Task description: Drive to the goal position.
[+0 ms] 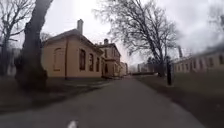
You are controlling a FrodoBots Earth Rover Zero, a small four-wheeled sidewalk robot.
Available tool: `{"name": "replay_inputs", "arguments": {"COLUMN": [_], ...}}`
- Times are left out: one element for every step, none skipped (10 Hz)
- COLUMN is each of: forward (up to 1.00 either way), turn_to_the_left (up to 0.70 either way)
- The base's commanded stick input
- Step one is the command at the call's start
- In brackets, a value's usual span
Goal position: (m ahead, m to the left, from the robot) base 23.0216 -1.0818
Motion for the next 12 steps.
{"name": "replay_inputs", "arguments": {"forward": [1.00,1.00,1.00,1.00,1.00,1.00,1.00,1.00,1.00,1.00,1.00,1.00], "turn_to_the_left": [0.01,0.01,0.01,0.01,0.01,0.01,0.01,0.01,0.01,0.01,0.01,0.01]}}
